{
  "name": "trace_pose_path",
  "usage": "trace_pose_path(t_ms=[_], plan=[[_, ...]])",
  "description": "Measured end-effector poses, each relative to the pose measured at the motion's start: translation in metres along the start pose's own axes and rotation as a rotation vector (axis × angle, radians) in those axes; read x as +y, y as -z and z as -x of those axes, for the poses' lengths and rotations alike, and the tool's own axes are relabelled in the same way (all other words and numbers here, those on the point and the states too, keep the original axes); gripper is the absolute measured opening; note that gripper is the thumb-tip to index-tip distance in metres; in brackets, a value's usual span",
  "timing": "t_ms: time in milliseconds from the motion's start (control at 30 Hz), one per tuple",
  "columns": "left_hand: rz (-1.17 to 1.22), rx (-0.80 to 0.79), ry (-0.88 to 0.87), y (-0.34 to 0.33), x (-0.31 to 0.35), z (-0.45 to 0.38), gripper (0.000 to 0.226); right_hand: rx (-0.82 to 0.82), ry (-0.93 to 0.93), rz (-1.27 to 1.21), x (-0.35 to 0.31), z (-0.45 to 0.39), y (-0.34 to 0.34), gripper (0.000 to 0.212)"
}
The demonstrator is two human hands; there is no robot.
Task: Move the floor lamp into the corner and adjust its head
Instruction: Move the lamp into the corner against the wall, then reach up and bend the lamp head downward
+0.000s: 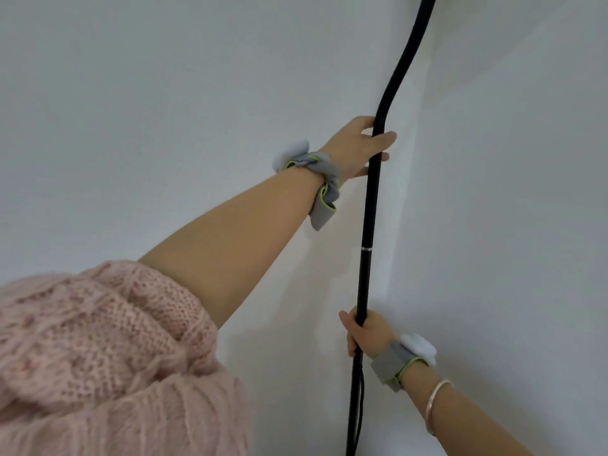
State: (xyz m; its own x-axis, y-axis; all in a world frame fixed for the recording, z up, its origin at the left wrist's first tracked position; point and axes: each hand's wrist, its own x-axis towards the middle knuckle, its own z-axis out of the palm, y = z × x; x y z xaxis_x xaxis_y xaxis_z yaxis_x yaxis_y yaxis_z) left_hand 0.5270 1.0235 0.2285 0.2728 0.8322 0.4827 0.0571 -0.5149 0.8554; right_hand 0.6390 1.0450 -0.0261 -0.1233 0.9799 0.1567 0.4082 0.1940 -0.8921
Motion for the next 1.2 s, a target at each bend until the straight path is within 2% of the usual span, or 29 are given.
trace_pose_path(t_ms=[133,233,367,500,600,667,733,800,833,900,967,1033,1100,1200], plan=[[-0.096,0.012,-0.045,-0.021,0.017,-0.013,0.042,0.066,-0.015,0.05,0.003,0.01,0.007,0.028],[-0.057,0.039,-0.063,-0.02,0.016,-0.015,0.032,0.166,-0.039,0.02,0.002,0.014,-0.004,0.022],[0.016,0.088,-0.065,-0.013,0.016,-0.016,0.011,0.244,-0.081,0.037,-0.004,0.013,-0.014,0.034],[-0.037,0.062,-0.137,-0.006,0.01,-0.017,0.01,0.219,-0.043,0.161,-0.006,0.011,-0.016,0.037],[-0.173,0.034,-0.225,0.001,0.009,-0.019,0.016,0.076,-0.03,0.252,-0.006,0.014,-0.008,0.037],[-0.222,-0.023,-0.255,0.002,0.009,-0.021,0.027,-0.065,-0.041,0.31,-0.002,0.019,0.002,0.035],[-0.256,-0.059,-0.283,-0.001,0.008,-0.021,0.031,-0.259,-0.077,0.498,-0.002,0.024,0.015,0.028],[-0.276,-0.074,-0.278,-0.005,0.006,-0.021,0.027,-0.389,-0.105,0.682,-0.014,0.028,0.04,0.04],[-0.273,-0.092,-0.259,-0.011,0.003,-0.022,0.025,-0.374,-0.091,0.713,-0.027,0.033,0.057,0.044],[-0.305,-0.102,-0.22,-0.014,0.0,-0.024,0.022,-0.191,0.062,0.725,-0.069,0.04,0.096,0.036],[-0.312,-0.149,-0.179,-0.016,-0.004,-0.027,0.02,0.109,0.263,0.719,-0.11,0.051,0.138,0.025],[-0.303,-0.186,-0.146,-0.014,-0.008,-0.03,0.021,0.399,0.461,0.789,-0.154,0.06,0.178,0.022],[-0.288,-0.195,-0.131,-0.014,-0.011,-0.031,0.026,0.663,0.637,0.942,-0.2,0.066,0.208,0.03],[-0.249,-0.199,-0.116,-0.011,-0.012,-0.029,0.026,0.866,0.792,1.285,-0.27,0.068,0.232,0.05]])
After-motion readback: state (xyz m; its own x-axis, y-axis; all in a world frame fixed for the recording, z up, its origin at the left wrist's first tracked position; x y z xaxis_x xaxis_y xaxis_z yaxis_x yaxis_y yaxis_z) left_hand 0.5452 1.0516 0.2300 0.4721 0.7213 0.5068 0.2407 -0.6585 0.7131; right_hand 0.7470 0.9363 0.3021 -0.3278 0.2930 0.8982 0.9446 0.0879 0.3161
